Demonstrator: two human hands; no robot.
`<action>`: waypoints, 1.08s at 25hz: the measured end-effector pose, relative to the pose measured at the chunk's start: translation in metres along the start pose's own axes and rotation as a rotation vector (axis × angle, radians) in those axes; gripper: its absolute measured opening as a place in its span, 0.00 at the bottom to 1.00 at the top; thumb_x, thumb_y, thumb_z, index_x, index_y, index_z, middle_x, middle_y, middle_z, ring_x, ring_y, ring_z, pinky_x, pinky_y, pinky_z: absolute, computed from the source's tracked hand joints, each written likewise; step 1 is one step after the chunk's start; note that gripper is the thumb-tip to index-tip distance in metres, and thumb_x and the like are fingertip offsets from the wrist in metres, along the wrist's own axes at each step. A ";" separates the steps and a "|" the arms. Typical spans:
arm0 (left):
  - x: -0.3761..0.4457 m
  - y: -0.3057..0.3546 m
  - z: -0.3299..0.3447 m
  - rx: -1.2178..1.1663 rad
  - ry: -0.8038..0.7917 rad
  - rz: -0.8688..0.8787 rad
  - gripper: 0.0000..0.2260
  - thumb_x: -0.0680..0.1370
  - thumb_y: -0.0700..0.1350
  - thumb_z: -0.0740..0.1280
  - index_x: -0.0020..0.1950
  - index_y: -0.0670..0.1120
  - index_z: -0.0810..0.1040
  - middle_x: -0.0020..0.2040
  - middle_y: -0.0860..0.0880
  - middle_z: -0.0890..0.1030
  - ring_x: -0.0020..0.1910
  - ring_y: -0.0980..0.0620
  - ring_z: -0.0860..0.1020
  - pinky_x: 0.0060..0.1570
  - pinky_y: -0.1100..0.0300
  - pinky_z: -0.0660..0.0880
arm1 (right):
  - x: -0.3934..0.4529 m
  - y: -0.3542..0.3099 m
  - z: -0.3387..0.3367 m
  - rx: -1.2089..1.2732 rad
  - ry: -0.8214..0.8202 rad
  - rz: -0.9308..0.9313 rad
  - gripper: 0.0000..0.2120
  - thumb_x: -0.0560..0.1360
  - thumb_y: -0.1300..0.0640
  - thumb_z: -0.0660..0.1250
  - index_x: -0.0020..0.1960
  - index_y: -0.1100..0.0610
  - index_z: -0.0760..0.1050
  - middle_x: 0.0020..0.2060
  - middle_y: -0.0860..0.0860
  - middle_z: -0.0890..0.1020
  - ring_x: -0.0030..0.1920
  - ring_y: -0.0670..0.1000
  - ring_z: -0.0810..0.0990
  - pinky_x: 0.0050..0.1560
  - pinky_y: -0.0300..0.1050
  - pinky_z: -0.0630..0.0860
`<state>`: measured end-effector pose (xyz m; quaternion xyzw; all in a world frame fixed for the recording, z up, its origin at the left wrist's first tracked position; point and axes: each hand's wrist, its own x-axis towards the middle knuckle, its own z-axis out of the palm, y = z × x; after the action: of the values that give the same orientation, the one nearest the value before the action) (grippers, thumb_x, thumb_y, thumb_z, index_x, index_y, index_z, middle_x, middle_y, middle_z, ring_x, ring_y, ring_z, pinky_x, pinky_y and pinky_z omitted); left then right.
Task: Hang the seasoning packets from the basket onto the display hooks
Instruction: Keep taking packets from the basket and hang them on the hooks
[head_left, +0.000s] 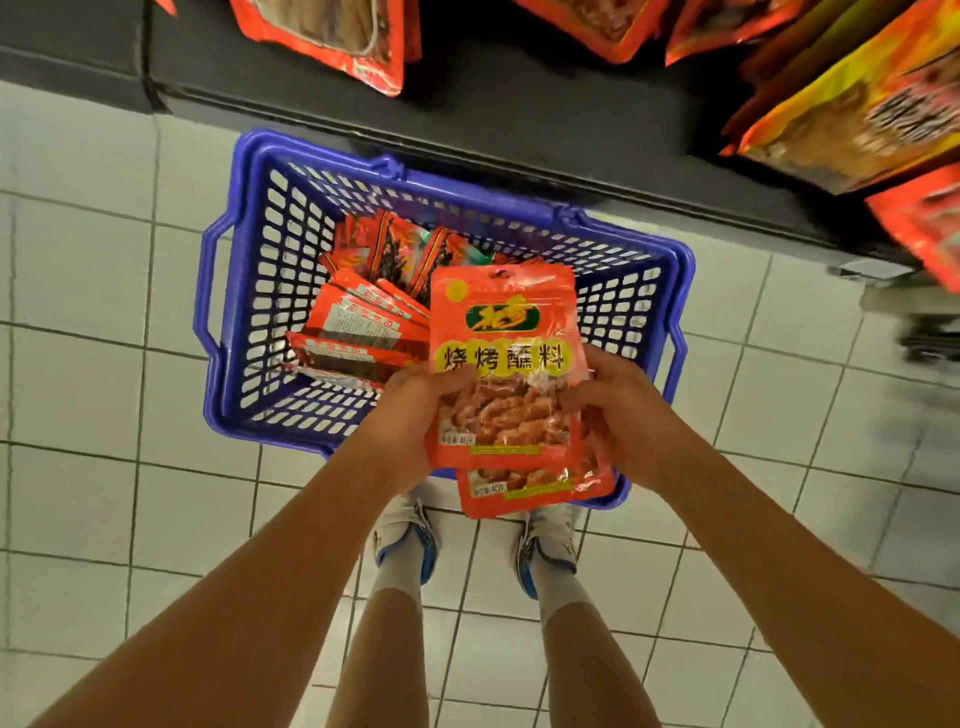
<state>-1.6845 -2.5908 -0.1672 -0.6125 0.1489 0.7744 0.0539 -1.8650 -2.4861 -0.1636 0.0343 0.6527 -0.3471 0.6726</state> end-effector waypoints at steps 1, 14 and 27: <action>-0.014 0.006 0.001 0.028 -0.006 0.052 0.13 0.79 0.40 0.69 0.63 0.42 0.79 0.57 0.39 0.84 0.55 0.36 0.83 0.56 0.36 0.79 | -0.008 -0.008 0.003 0.003 -0.004 -0.026 0.18 0.74 0.69 0.65 0.61 0.57 0.80 0.56 0.60 0.85 0.58 0.65 0.83 0.61 0.68 0.78; -0.319 0.120 0.050 -0.066 -0.031 0.640 0.10 0.81 0.47 0.65 0.55 0.44 0.84 0.51 0.40 0.86 0.47 0.44 0.86 0.47 0.47 0.83 | -0.263 -0.210 0.064 0.073 0.159 -0.674 0.06 0.72 0.63 0.73 0.46 0.53 0.85 0.45 0.53 0.87 0.47 0.57 0.83 0.51 0.59 0.79; -0.759 0.247 0.134 0.058 -0.079 1.437 0.10 0.70 0.43 0.75 0.50 0.47 0.85 0.47 0.45 0.87 0.43 0.49 0.86 0.43 0.53 0.83 | -0.673 -0.443 0.118 0.013 0.064 -1.398 0.05 0.67 0.52 0.72 0.40 0.45 0.86 0.37 0.44 0.86 0.38 0.46 0.82 0.45 0.44 0.79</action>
<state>-1.6902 -2.7109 0.6337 -0.3329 0.5338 0.6357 -0.4473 -1.9284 -2.5962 0.6411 -0.3795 0.5391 -0.7011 0.2717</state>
